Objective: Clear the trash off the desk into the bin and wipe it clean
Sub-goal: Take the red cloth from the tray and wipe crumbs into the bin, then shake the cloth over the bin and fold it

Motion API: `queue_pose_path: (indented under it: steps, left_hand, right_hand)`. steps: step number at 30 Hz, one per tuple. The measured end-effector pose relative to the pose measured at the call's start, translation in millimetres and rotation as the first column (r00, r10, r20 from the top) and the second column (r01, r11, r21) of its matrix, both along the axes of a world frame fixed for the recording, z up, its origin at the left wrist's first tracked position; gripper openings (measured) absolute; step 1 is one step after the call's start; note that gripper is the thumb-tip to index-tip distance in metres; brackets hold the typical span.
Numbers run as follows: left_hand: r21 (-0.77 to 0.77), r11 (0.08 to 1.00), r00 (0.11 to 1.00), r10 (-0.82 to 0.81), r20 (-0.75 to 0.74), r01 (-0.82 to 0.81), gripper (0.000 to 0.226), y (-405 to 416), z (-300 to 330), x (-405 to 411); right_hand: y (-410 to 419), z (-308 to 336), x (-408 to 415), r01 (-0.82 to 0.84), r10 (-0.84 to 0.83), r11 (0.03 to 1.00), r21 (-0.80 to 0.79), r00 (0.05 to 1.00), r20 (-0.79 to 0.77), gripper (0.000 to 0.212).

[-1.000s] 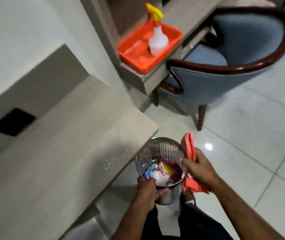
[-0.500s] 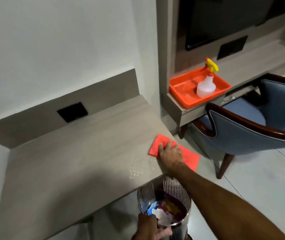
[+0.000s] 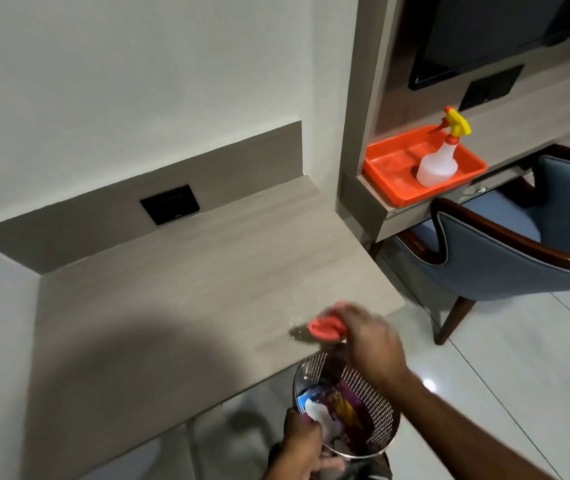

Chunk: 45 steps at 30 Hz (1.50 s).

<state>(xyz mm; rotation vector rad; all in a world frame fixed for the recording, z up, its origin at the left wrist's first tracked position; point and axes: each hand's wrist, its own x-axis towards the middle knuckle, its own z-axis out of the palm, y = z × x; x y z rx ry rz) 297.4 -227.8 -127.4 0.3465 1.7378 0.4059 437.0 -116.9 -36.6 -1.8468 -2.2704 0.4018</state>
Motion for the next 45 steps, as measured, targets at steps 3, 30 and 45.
queue_pose_path:
  steps: [3,30,45]
  left_hand:
    - [-0.027,0.998,0.997,0.052,0.058,-0.050,0.040,1,9,-16]
    - [-0.260,0.956,0.990,-0.111,0.092,0.132,0.027,4,-260,27]
    - [-0.205,0.960,0.979,-0.175,0.101,0.193,0.039,41,-457,100]
  right_hand:
    - [63,2,-34,0.071,-0.071,0.997,0.001,0.997,-0.009,0.050]
    - [-125,-284,86,0.349,-0.455,0.786,-0.511,0.885,-0.095,0.059]
    - [-128,-461,131,0.287,-0.394,0.785,-0.550,0.915,-0.086,0.067]
